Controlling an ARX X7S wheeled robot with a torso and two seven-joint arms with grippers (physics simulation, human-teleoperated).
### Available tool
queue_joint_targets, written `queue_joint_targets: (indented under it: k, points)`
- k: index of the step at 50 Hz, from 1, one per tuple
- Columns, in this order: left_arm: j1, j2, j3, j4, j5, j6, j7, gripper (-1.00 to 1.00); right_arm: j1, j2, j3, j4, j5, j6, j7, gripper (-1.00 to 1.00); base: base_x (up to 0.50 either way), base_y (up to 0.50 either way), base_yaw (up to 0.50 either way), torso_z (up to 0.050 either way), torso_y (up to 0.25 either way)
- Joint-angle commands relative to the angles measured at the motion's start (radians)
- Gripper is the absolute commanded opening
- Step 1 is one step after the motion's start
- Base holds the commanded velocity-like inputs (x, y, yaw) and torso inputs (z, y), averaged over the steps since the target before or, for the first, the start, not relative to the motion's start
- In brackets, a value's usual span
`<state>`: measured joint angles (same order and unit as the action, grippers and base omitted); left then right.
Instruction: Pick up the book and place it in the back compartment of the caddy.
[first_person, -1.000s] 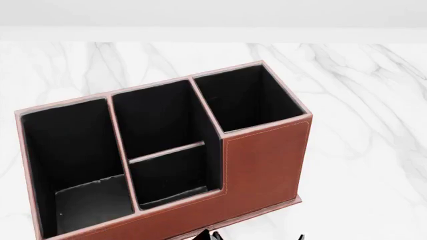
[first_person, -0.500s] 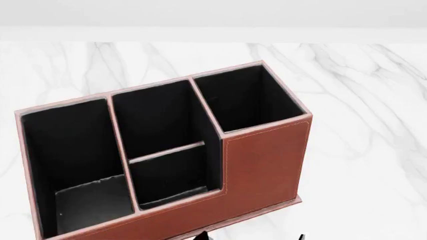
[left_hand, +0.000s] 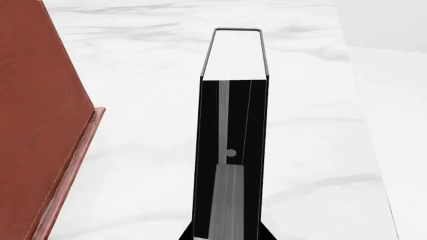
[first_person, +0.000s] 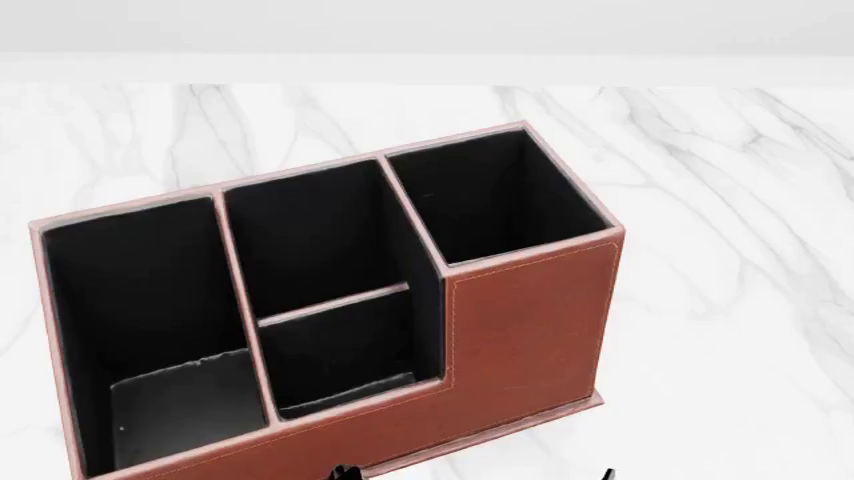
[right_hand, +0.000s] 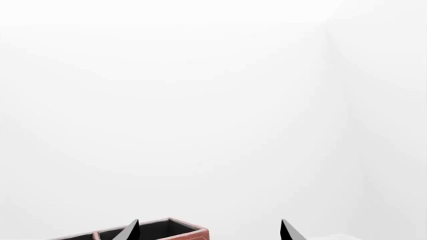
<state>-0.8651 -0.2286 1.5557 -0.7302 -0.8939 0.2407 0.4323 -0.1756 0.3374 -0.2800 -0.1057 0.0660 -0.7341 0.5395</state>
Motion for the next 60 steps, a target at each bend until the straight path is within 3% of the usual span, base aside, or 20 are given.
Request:
queue_joint_targets:
  k: [1,42,60]
  points:
    - [-0.029,-0.102,-0.040,0.144,-0.023,-0.030,-0.078,-1.00,0.000,0.002,-0.001,0.001,0.001,-0.002,0.003,1.00,0.00,0.00,0.00,0.000,0.000]
    - [-0.163,-0.368,-0.056,0.518,-0.029,-0.181,-0.288,-1.00,0.011,0.001,-0.012,0.008,-0.011,0.013,0.012,1.00,0.00,0.00,0.00,0.000,0.001]
    - [-0.195,-0.442,-0.086,0.569,-0.079,-0.203,-0.282,-1.00,0.020,0.003,-0.022,0.015,0.002,0.024,0.010,1.00,0.00,0.00,0.00,0.000,0.001]
